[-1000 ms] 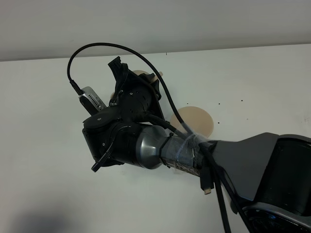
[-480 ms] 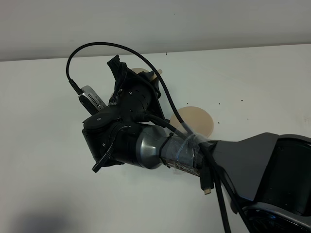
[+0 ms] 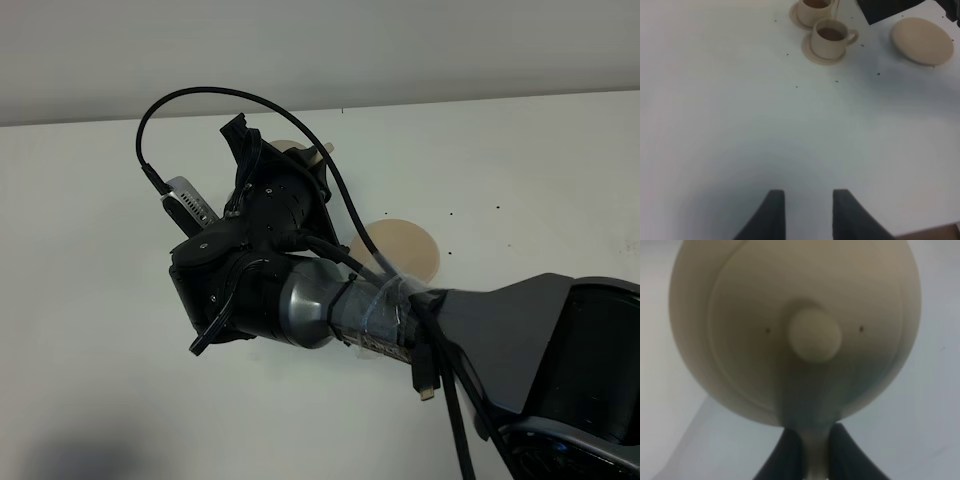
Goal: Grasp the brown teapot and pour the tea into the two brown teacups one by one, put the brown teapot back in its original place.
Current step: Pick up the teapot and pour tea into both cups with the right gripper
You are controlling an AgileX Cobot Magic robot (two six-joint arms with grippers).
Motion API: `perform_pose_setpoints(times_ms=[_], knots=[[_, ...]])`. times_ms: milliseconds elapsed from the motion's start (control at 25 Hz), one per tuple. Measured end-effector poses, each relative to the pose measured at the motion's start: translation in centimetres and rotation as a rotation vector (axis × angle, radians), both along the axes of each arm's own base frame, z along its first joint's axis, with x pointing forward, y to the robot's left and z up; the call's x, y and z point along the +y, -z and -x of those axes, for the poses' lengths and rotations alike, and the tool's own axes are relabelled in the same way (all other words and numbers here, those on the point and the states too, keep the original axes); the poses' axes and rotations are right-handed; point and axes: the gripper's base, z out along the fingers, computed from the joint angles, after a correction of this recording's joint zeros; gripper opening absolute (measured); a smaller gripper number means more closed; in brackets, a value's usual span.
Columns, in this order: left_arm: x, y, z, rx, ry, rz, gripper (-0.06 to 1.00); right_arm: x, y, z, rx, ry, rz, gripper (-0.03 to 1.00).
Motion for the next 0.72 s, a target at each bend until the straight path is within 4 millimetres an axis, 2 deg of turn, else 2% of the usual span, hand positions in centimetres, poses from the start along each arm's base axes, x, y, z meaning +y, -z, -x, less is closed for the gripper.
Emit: perform_pose_setpoints(times_ms=[720], knots=[[0.00, 0.00, 0.00, 0.000, 0.000, 0.000, 0.25, -0.87, 0.94, -0.65, 0.104, 0.076, -0.073, 0.11]])
